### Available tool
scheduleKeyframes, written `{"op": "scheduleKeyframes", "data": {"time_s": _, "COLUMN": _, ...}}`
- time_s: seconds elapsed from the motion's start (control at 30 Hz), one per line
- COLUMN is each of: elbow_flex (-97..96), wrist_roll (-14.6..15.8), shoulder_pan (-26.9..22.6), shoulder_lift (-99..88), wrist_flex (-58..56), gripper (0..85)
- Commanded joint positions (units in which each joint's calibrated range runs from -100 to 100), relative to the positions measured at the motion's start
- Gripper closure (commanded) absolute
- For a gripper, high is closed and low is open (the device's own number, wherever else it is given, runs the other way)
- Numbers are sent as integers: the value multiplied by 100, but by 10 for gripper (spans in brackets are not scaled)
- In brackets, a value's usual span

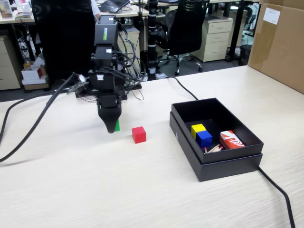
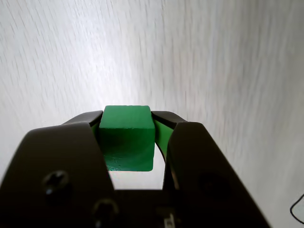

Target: Put the green cube on top of the red cube

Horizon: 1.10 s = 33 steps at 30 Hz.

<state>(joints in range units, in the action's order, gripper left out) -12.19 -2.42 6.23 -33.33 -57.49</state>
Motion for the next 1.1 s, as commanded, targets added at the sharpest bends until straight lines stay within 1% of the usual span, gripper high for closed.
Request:
{"op": "scheduleKeyframes", "data": {"time_s": 0.0, "elbow_flex": 212, "wrist_roll": 171, "shoulder_pan": -156, "shoulder_lift": -666, "wrist_flex": -121, "gripper": 830}}
{"op": "scheduleKeyframes", "data": {"time_s": 0.03, "elbow_flex": 212, "wrist_roll": 195, "shoulder_pan": -186, "shoulder_lift": -700, "wrist_flex": -121, "gripper": 830}}
{"op": "scheduleKeyframes", "data": {"time_s": 0.1, "elbow_flex": 230, "wrist_roll": 376, "shoulder_pan": -366, "shoulder_lift": -849, "wrist_flex": -121, "gripper": 829}}
{"op": "scheduleKeyframes", "data": {"time_s": 0.23, "elbow_flex": 276, "wrist_roll": 620, "shoulder_pan": -571, "shoulder_lift": -643, "wrist_flex": -52, "gripper": 827}}
{"op": "scheduleKeyframes", "data": {"time_s": 0.47, "elbow_flex": 457, "wrist_roll": 654, "shoulder_pan": -581, "shoulder_lift": 161, "wrist_flex": 328, "gripper": 827}}
{"op": "scheduleKeyframes", "data": {"time_s": 0.53, "elbow_flex": 747, "wrist_roll": 718, "shoulder_pan": -586, "shoulder_lift": 620, "wrist_flex": 363, "gripper": 827}}
{"op": "scheduleKeyframes", "data": {"time_s": 1.07, "elbow_flex": 919, "wrist_roll": 752, "shoulder_pan": -630, "shoulder_lift": 895, "wrist_flex": 371, "gripper": 826}}
